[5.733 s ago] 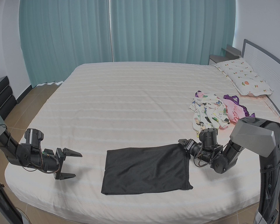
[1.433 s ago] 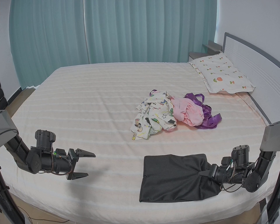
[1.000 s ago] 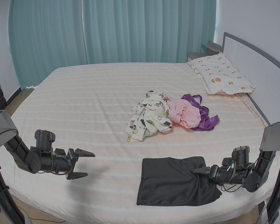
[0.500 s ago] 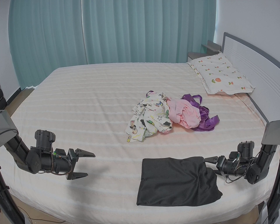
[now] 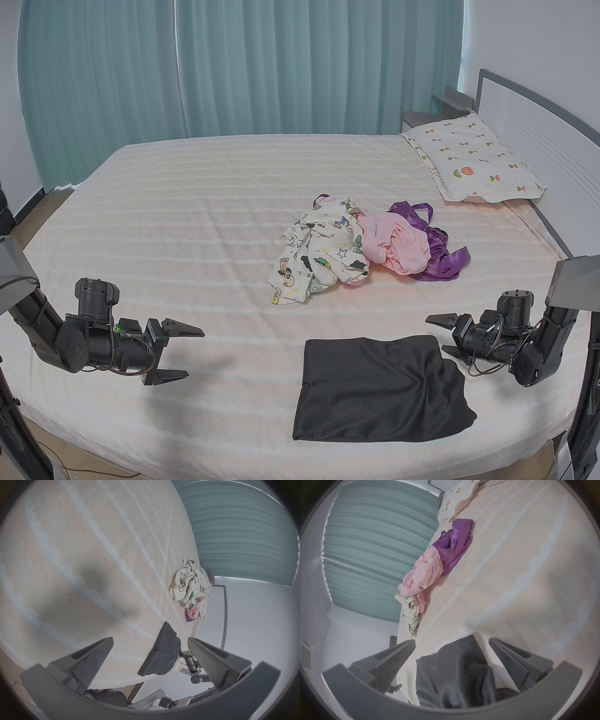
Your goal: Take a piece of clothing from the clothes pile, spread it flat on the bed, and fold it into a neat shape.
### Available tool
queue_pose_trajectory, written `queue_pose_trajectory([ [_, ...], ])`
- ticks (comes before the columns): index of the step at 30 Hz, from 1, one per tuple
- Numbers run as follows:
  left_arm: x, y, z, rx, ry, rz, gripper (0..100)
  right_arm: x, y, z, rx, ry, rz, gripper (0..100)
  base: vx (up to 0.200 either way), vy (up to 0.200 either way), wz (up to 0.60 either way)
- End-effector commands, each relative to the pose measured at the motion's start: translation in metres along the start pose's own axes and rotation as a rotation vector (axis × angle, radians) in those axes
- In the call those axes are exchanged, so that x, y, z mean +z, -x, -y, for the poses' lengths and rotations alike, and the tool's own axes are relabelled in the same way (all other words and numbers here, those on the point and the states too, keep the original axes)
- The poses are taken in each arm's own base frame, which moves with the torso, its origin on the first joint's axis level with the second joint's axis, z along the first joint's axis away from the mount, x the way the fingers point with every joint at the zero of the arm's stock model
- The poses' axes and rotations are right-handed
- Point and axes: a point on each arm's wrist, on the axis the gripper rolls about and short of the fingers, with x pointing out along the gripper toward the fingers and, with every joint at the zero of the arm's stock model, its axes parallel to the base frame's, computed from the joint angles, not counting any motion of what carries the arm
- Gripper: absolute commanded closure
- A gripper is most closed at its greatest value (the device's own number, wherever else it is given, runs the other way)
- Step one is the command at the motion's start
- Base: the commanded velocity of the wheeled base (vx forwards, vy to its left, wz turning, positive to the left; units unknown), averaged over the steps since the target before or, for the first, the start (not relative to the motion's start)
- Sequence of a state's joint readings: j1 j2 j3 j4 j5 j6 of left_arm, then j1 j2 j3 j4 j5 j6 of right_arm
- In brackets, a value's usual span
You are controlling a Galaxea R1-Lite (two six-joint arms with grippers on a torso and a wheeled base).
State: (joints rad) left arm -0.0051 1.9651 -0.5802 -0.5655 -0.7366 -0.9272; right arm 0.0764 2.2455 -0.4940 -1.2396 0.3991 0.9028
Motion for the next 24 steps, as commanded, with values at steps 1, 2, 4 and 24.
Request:
queue_pose_trajectory([
  [1, 0.000, 0.000, 0.000, 0.001, 0.000, -0.001, 0, -0.007, -0.010, 0.000, 0.000, 0.008, -0.030, 0, 0.000, 0.000, 0.00],
  [2, 0.000, -0.001, 0.000, 0.001, 0.001, -0.001, 0, -0.011, -0.012, 0.000, -0.002, 0.009, -0.042, 0, 0.000, 0.000, 0.00],
  [4, 0.000, 0.000, 0.000, 0.000, -0.001, -0.001, 0, -0.011, -0.014, 0.000, -0.002, 0.010, -0.039, 0, 0.000, 0.000, 0.00],
  [24, 0.000, 0.000, 0.000, 0.001, 0.000, -0.001, 0, 0.006, -0.005, 0.001, -0.022, -0.018, 0.067, 100, 0.000, 0.000, 0.00],
])
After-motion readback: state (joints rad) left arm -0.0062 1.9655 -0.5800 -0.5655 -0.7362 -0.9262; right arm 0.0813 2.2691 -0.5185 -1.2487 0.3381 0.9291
